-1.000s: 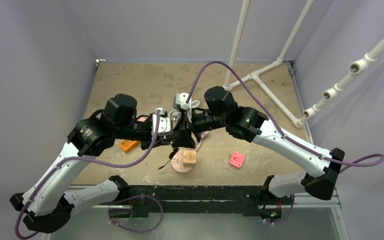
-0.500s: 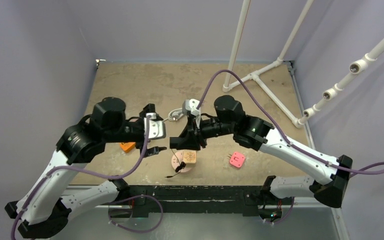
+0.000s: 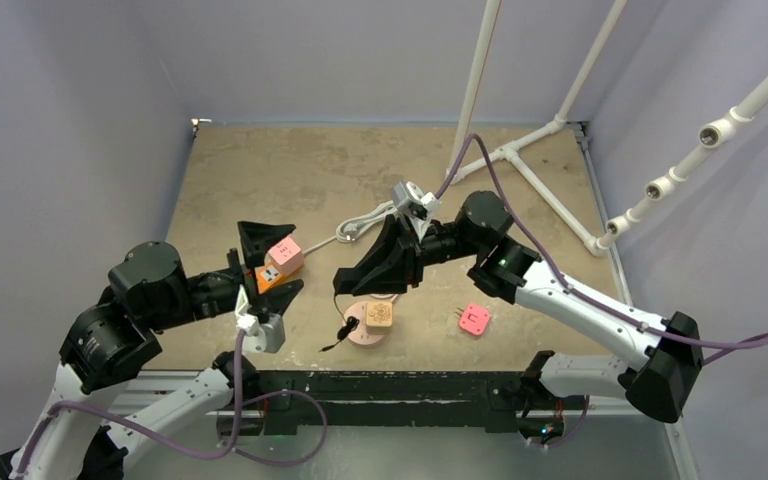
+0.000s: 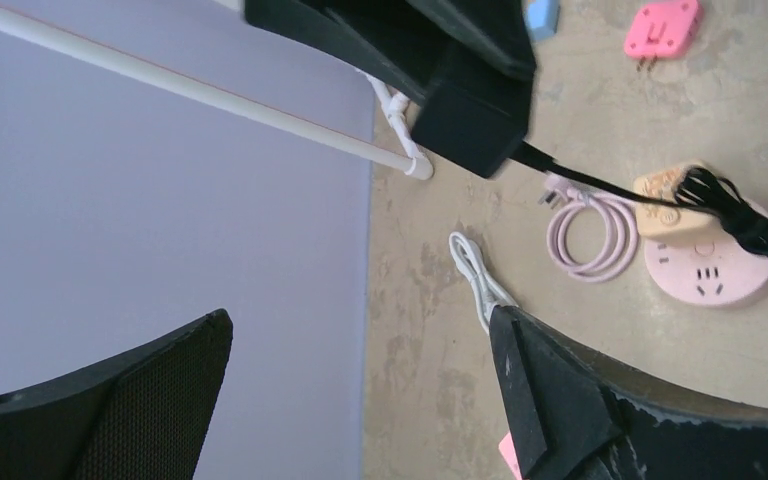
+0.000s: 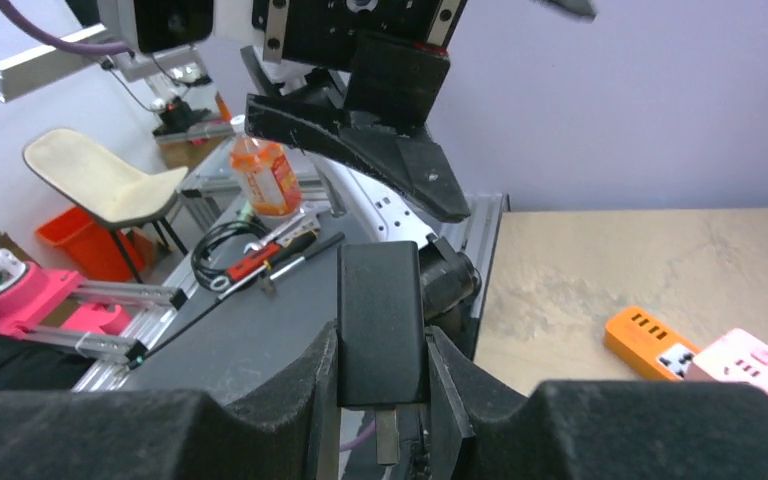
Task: Insert the plug
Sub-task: Move the socket to the center of the board.
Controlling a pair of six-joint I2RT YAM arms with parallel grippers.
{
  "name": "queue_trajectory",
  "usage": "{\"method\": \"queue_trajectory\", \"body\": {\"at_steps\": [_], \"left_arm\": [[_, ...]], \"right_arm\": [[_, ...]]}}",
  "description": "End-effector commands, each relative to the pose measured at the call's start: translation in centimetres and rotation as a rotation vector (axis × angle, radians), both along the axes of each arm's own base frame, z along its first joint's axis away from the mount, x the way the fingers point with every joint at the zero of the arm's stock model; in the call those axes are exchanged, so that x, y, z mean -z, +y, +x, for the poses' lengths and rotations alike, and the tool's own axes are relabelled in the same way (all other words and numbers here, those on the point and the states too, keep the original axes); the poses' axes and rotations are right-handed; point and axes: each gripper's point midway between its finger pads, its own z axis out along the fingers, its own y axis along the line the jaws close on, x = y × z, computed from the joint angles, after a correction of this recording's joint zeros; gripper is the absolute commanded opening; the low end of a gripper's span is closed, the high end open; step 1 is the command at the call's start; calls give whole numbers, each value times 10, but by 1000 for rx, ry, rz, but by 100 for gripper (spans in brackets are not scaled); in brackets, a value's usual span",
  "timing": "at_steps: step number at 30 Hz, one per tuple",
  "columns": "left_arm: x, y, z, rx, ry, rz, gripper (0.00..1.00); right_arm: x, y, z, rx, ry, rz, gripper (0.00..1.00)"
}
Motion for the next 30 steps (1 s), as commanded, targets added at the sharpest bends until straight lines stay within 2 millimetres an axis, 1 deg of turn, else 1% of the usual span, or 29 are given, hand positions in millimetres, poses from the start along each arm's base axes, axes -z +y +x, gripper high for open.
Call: {"method": "queue_trajectory", "body": {"at_steps": [1, 2, 4, 6, 8, 10, 12, 14, 17, 20, 23, 26, 27, 30], "left_arm": [[-38, -7, 14, -84, 79, -199, 99], [-42, -9, 15, -111, 160, -253, 99], [-46, -14, 10, -126, 312, -351, 99], [-50, -21, -1, -92, 439, -421, 99], [-50, -27, -9, -65, 526, -444, 99], [-45, -30, -12, -69, 600, -453, 99], [-41, -31, -12, -92, 663, -474, 99], [-37, -33, -14, -98, 723, -494, 97], [-39, -37, -23, -61, 777, -506, 90], [-42, -39, -26, -47, 817, -525, 85], [-47, -44, -28, -20, 839, -536, 79], [-52, -49, -29, -7, 881, -549, 73], [-51, -49, -28, -11, 889, -549, 67], [-41, -51, -24, -37, 912, -526, 57]], "right_arm": [[-30, -11, -22, -99, -57, 199, 0], [-32, -14, -25, -103, -46, 228, 0], [-38, -16, -25, -97, -47, 277, 0], [-38, -12, -23, -107, -59, 292, 0], [-39, -8, -20, -115, -56, 301, 0], [-43, -6, -16, -99, -67, 330, 0], [-50, -7, -12, -63, -80, 384, 0], [-58, -6, -2, 3, -85, 420, 0], [-63, -3, 8, 53, -90, 446, 0], [-68, 1, 14, 69, -94, 461, 0], [-63, 7, 16, 56, -94, 437, 0], [-58, 10, 16, 45, -88, 425, 0], [-57, 10, 16, 38, -86, 422, 0], [-53, 12, 14, 20, -80, 412, 0]]}}
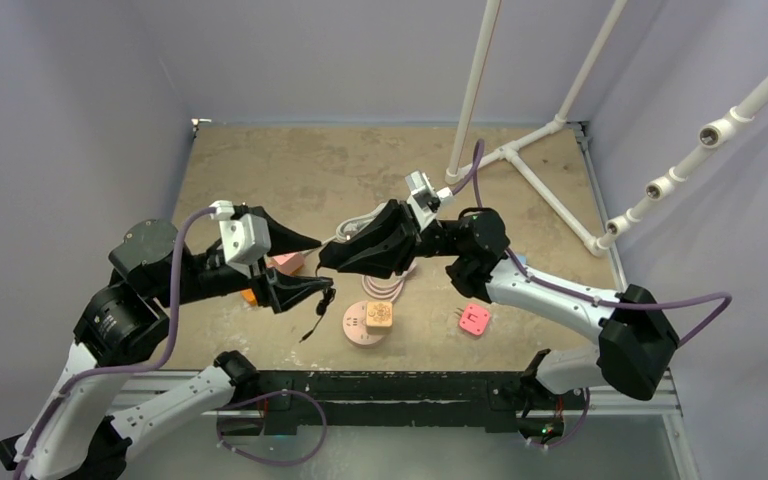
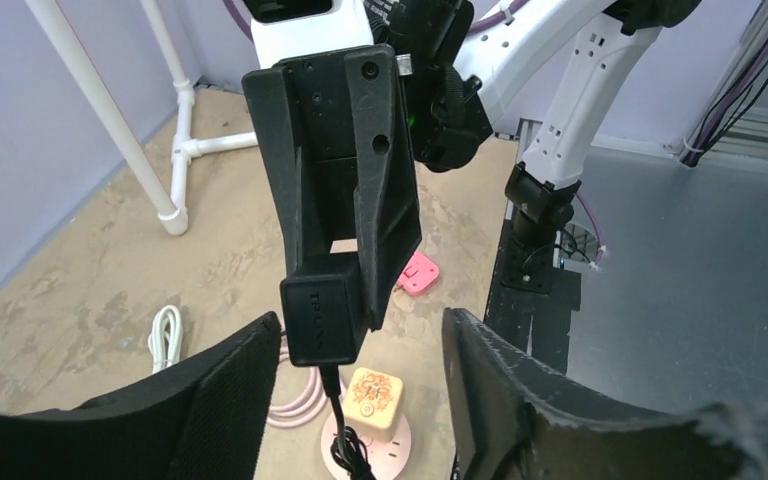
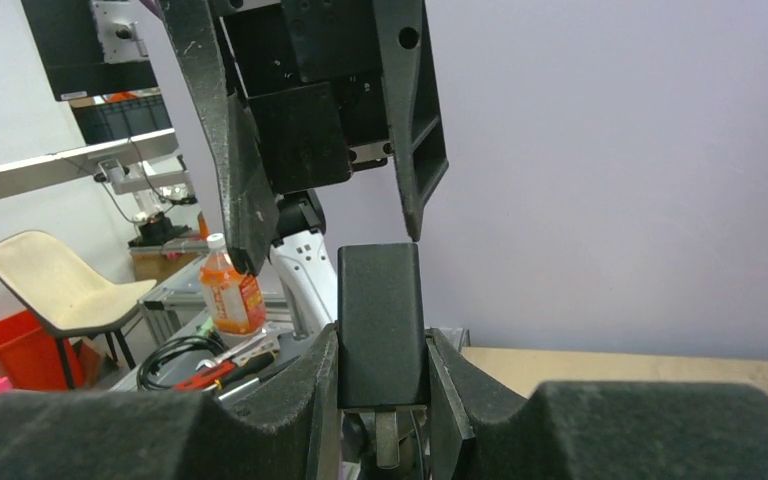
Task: Insert the plug
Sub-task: Move the socket to the center of the board.
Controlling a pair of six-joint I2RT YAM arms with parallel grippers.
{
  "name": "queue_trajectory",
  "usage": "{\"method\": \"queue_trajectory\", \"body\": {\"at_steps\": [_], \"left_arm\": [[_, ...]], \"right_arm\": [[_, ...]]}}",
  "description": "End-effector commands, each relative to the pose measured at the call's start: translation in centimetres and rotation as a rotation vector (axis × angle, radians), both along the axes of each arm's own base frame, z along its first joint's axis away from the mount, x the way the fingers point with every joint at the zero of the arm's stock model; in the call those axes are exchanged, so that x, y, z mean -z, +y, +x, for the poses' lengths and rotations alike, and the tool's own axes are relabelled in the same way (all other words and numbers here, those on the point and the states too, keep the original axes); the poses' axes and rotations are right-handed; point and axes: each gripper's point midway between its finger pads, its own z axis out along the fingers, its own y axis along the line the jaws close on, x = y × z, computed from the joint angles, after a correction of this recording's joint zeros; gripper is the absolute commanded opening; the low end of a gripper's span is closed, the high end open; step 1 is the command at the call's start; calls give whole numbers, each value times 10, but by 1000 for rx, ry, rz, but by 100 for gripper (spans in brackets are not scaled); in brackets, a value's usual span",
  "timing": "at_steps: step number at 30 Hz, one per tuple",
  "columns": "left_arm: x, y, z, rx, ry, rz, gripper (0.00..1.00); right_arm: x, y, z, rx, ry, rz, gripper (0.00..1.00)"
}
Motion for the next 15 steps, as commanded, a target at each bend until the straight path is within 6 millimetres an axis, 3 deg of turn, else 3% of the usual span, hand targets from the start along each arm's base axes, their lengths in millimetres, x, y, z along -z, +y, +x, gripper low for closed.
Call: {"method": "queue_trajectory", "body": {"at_steps": [1, 8, 10, 12, 15], "left_arm": [[-2, -7, 2, 11, 63, -12, 53], [6, -5, 15, -66, 113, -2, 25], [6, -5, 16, -75, 115, -2, 22], [8, -7, 12, -51, 132, 2, 26], [14, -8, 5, -21, 163, 11, 50]], "right_arm": [[-24, -5, -7, -13, -72, 73, 0], [-18, -3, -12, -56, -82, 46, 0], [-17, -3, -13, -64, -82, 40, 0], [-17, -4, -13, -63, -82, 41, 0], [-18, -3, -13, -61, -84, 45, 0]]}}
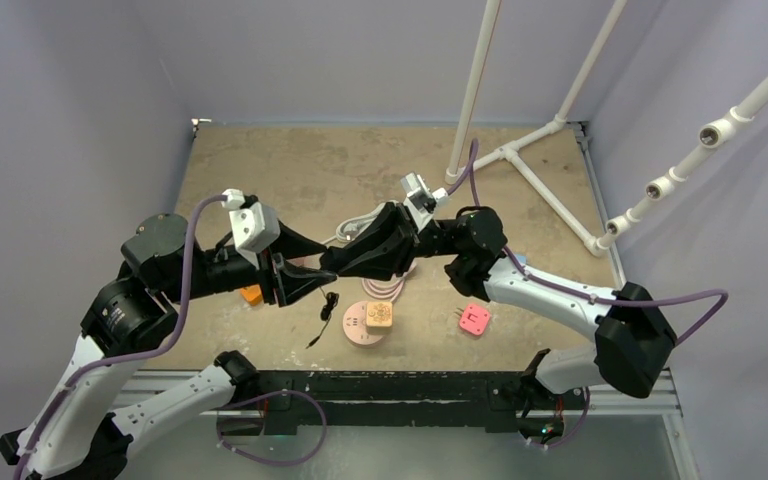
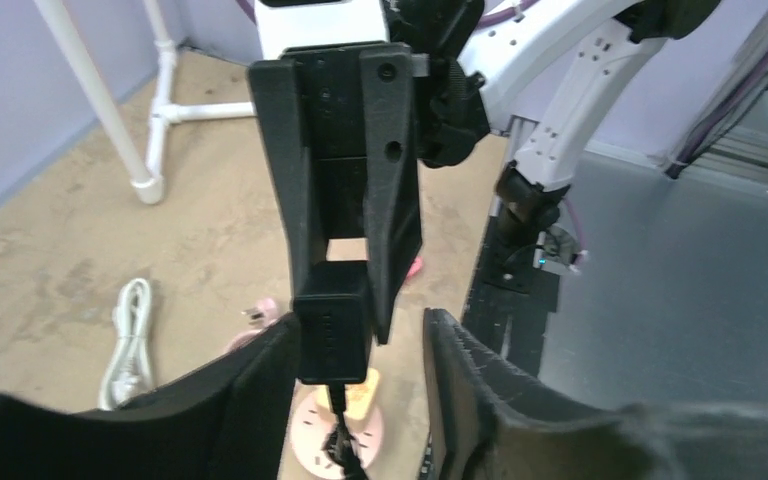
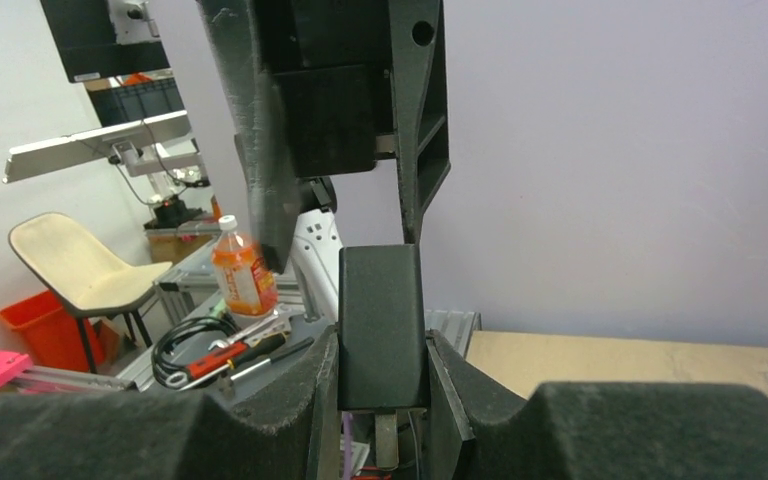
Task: Insert the plug
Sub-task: Move the socket to the center of the board.
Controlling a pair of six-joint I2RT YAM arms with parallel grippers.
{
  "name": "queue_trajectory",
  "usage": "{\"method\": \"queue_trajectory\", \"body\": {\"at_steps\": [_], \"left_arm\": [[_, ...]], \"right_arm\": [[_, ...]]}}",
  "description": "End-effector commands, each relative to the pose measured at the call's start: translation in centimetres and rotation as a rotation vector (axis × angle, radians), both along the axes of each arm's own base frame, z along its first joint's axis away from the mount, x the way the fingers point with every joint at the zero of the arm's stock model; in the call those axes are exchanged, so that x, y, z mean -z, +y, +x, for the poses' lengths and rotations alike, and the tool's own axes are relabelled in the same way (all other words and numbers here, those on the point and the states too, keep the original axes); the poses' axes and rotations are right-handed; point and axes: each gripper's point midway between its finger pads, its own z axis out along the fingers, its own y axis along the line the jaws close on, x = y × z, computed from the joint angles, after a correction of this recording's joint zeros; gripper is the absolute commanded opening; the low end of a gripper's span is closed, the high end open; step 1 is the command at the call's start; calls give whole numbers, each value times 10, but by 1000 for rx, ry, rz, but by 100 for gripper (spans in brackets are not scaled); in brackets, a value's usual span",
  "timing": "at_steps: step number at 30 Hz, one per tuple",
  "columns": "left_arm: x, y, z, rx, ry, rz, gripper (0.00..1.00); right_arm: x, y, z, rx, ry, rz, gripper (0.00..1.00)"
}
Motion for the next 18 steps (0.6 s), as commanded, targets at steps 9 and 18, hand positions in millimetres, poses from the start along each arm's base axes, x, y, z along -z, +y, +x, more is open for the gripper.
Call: {"method": "queue_trajectory", "body": {"at_steps": [9, 18], "left_arm": [[6, -3, 3, -21, 80, -12, 60], [-5, -16, -6, 58, 126, -61, 30]], "right_arm": [[-31, -4, -9, -30, -92, 84, 0], [-32, -4, -11, -37, -96, 83, 0]]}}
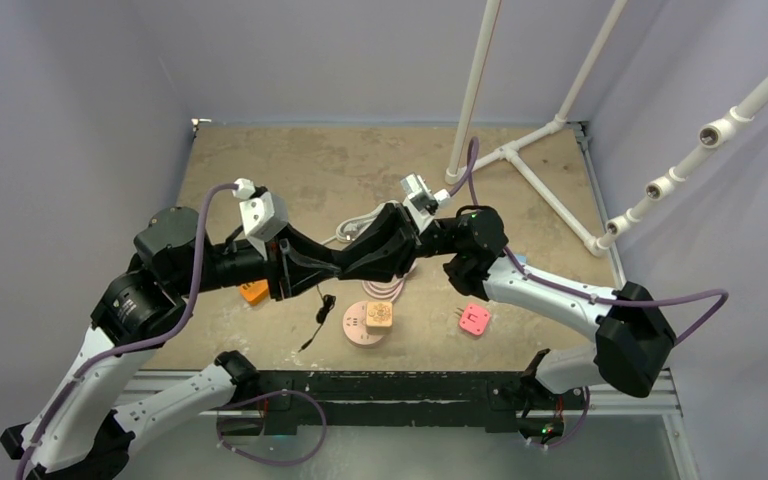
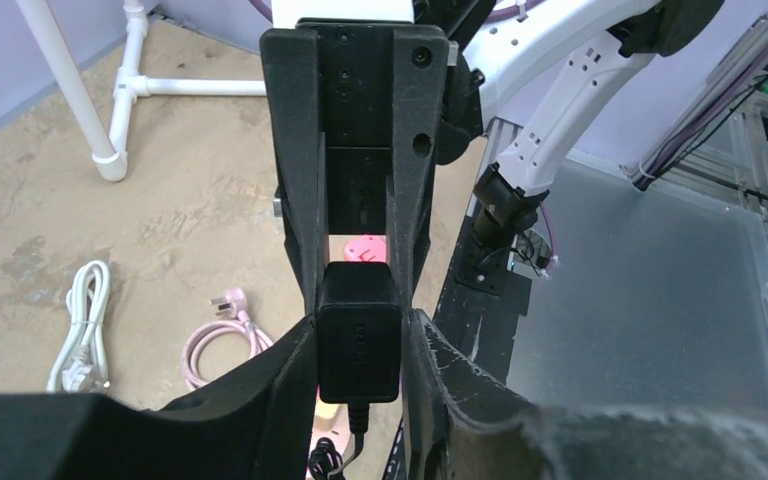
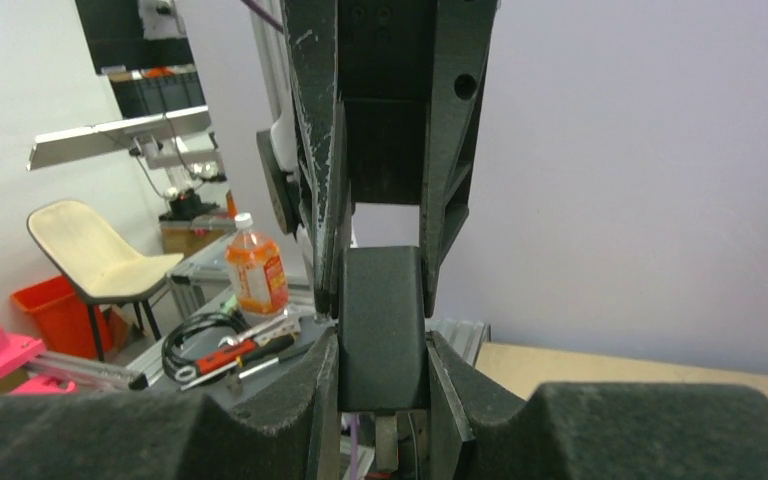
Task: Insert the plug
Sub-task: Move the socket to the center of the board.
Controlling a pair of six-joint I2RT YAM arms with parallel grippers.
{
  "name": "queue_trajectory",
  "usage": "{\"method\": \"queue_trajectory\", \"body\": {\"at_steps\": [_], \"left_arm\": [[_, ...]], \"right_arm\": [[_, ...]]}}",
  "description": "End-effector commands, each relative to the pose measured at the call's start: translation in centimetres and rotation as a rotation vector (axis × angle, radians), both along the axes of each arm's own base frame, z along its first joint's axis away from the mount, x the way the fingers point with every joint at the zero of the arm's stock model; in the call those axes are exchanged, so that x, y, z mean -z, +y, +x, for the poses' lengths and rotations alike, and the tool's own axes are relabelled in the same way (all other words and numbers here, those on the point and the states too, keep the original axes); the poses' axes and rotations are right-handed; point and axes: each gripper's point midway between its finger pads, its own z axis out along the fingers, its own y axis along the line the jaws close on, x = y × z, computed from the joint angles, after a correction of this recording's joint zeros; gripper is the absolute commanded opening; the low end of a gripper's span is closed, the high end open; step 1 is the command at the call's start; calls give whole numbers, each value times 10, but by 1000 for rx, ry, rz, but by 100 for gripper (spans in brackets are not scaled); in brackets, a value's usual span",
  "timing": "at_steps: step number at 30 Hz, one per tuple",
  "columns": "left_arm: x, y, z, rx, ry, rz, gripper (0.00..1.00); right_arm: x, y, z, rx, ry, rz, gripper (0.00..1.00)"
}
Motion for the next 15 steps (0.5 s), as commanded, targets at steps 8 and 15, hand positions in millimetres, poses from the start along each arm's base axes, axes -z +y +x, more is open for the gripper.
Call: {"method": "queue_trajectory", "body": {"at_steps": [8, 15], "left_arm": [[2, -9, -2, 44, 34, -11, 0], [25, 5, 26, -103, -12, 95, 0]], "right_arm": [[-26, 1, -1, 13, -61, 74, 0], [-19, 10, 12, 69, -43, 9, 64]]}}
